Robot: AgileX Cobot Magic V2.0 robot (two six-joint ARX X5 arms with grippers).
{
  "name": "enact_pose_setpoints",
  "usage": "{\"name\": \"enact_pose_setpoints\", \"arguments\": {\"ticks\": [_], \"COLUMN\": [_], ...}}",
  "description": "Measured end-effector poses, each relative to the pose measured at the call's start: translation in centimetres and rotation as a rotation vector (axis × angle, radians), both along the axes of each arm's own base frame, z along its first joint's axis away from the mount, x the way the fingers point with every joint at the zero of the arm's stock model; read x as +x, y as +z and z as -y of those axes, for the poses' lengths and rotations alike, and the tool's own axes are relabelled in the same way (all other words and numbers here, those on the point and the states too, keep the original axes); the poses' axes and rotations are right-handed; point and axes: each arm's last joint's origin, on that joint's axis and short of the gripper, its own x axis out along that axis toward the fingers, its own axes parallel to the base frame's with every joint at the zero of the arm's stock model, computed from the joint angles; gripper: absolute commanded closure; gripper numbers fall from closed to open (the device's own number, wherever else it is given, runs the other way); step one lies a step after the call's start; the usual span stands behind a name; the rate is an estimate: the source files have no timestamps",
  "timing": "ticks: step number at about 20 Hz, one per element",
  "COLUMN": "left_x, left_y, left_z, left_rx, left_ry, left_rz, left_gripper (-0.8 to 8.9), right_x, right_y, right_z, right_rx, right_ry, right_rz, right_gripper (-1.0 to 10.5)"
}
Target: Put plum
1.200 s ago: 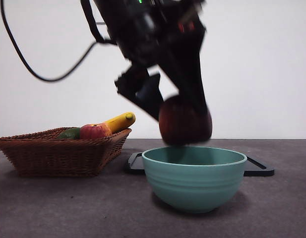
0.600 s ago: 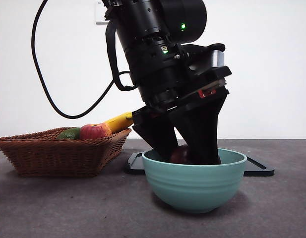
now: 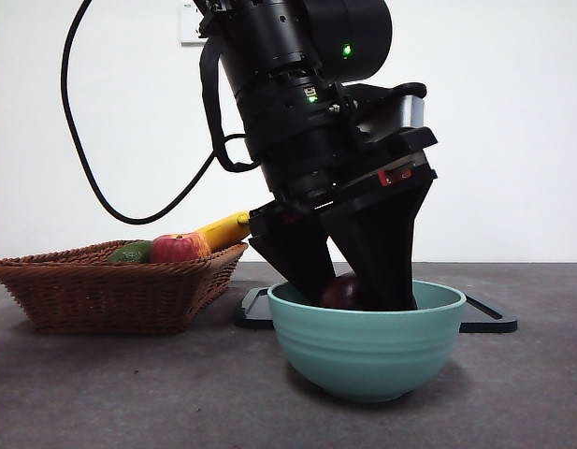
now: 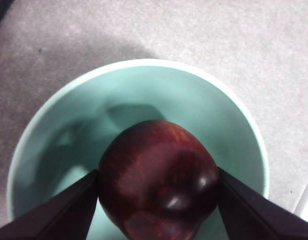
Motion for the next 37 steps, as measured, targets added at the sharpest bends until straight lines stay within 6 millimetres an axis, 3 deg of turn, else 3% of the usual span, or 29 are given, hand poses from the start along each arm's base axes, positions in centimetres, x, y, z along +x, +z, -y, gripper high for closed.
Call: {"name": "enact_pose_setpoints", "arguments": {"ticks": [3, 11, 13, 17, 21, 27, 29, 32, 37], "left_x": [0.0, -0.2, -0.2, -0.4, -0.7, -0.9, -1.7, -3.3, -6.8], "left_y": [0.0, 0.3, 1.5, 6.8, 11.4, 18.4, 19.5, 18.0, 12.0], "left_z": [0.0, -0.1, -0.2, -1.0, -4.1, -12.5, -15.2, -18.0, -19.8], "left_rx": [0.002, 0.02, 0.001, -0.131, -0.238, -0.405, -0.441, -0.464, -0.476], "left_ry": [-0.001, -0.001, -0.001, 0.008, 0.082, 0.299, 0.351, 0.384, 0.336], "left_rz": [-0.001, -0.016, -0.001, 0.1, 0.176, 0.322, 0.347, 0.298, 0.098], "left_gripper": [3.17, 3.18, 3.18, 3.19, 3.18, 3.22, 3.22, 3.22, 3.23], "right_x": [0.0, 0.0, 0.0, 0.0, 0.0, 0.0, 0.0, 0.0, 0.1], "right_y": [0.0, 0.0, 0.0, 0.0, 0.0, 0.0, 0.0, 0.0, 0.1], "right_z": [0.0, 0.0, 0.0, 0.0, 0.0, 0.0, 0.0, 0.0, 0.0], "right_rx": [0.0, 0.0, 0.0, 0.0, 0.0, 0.0, 0.0, 0.0, -0.001], "right_ry": [0.0, 0.0, 0.0, 0.0, 0.0, 0.0, 0.0, 0.0, -0.003], "right_rz": [0.0, 0.0, 0.0, 0.0, 0.0, 0.0, 0.0, 0.0, 0.012], "right_gripper": [5.1, 5.1, 5.1, 5.1, 5.1, 5.1, 5.1, 5.1, 5.1]}}
